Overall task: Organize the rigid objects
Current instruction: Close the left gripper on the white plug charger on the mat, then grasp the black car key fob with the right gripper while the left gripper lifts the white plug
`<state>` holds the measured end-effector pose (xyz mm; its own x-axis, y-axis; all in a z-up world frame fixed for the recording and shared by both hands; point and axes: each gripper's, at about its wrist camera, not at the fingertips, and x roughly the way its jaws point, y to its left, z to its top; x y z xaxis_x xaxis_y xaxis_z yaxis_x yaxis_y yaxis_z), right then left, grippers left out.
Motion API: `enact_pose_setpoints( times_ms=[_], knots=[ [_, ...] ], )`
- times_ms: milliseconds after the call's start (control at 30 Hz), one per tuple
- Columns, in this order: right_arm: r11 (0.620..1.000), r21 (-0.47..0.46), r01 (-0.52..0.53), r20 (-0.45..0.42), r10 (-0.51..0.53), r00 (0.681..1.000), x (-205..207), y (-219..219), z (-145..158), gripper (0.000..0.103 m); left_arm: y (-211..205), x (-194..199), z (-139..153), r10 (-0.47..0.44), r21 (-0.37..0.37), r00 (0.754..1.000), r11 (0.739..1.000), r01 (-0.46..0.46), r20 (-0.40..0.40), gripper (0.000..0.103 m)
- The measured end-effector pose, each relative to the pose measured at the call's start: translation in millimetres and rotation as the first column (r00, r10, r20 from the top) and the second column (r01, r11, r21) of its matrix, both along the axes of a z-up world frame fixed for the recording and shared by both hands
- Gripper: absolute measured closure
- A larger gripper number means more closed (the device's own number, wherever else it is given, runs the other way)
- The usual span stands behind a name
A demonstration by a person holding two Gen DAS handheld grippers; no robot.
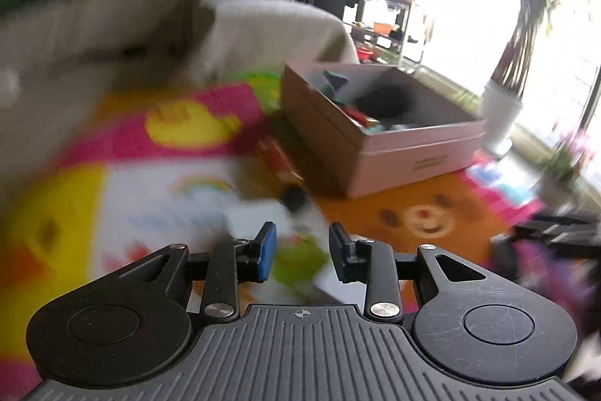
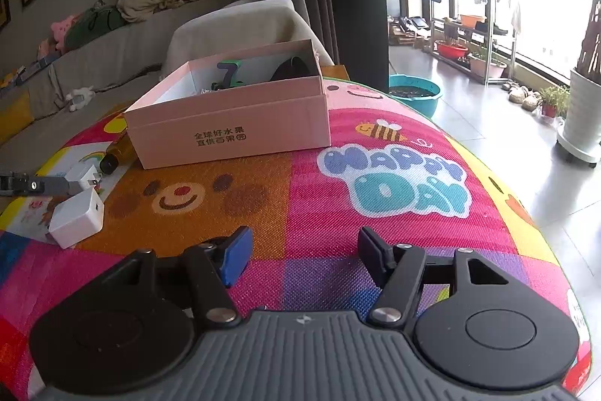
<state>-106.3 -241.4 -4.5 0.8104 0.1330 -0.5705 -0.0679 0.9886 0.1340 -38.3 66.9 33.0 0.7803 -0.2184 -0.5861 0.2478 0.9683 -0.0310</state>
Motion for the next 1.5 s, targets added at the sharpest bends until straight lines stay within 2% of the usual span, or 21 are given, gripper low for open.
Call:
enact_pose_setpoints(
  times_ms=[67,133,200,233,267,333,467,533,667,800,900,1167,1333,1500],
  knots=[
    [1.0,-0.002,0.0,-0.001,0.0,1.0,0,0,0,0.04,1,7,1,-0.032,0.099,0.999,0.995,0.029,0.026,0.069],
    [1.0,-0.004,-0.001,-0.002,0.001,1.0,1,1,0,0.04,9,20,1,-0.042,0.12,0.999,0.992,0.041,0.012,0.069],
    [1.0,-0.003,-0.001,-0.001,0.001,1.0,1,1,0,0.039,23,37,0,-0.018,0.045,1.0,0.999,0.019,-0.02,0.069],
    [1.0,-0.002,0.0,-0.001,0.0,1.0,1,1,0,0.039,32,46,-2,-0.01,-0.014,0.999,1.0,0.009,-0.04,0.069],
    [1.0,-0.002,0.0,-0.001,0.0,1.0,1,1,0,0.039,39,55,-6,-0.01,-0.084,0.998,0.996,0.004,-0.07,0.069],
    [1.0,0.0,0.0,0.0,0.0,1.0,0,1,0,0.039,46,67,-13,-0.021,-0.162,0.994,0.987,0.003,-0.111,0.069],
    [1.0,0.0,0.0,0.0,0.0,1.0,0,1,0,0.039,54,71,-23,-0.057,-0.27,0.986,0.963,0.013,-0.157,0.069],
    [1.0,0.003,0.0,0.001,0.0,1.0,0,1,-1,0.039,53,62,-23,-0.095,-0.291,0.98,0.956,0.04,-0.177,0.069],
    [1.0,0.012,-0.001,0.002,0.001,1.0,0,1,0,0.038,45,31,-21,-0.148,-0.259,0.976,0.96,0.104,-0.158,0.069],
    [1.0,0.012,-0.001,0.002,0.001,1.0,0,1,0,0.038,27,7,-16,-0.133,-0.112,0.988,0.986,0.124,-0.081,0.069],
    [1.0,0.01,-0.002,0.002,0.002,1.0,0,1,0,0.038,14,6,-15,-0.144,-0.026,0.989,0.989,0.143,-0.047,0.07],
    [1.0,0.005,-0.003,0.002,0.003,1.0,-1,1,-1,0.037,-7,16,-15,-0.195,-0.014,0.979,0.981,0.194,-0.058,0.068],
    [1.0,0.009,-0.009,0.0,0.009,1.0,0,2,-1,0.036,-11,19,-13,-0.15,-0.003,0.986,0.989,0.15,-0.072,0.063],
    [1.0,0.015,-0.017,-0.005,0.017,1.0,2,1,-1,0.033,-23,31,-12,-0.13,0.019,0.989,0.991,0.132,-0.075,0.063]
  ],
)
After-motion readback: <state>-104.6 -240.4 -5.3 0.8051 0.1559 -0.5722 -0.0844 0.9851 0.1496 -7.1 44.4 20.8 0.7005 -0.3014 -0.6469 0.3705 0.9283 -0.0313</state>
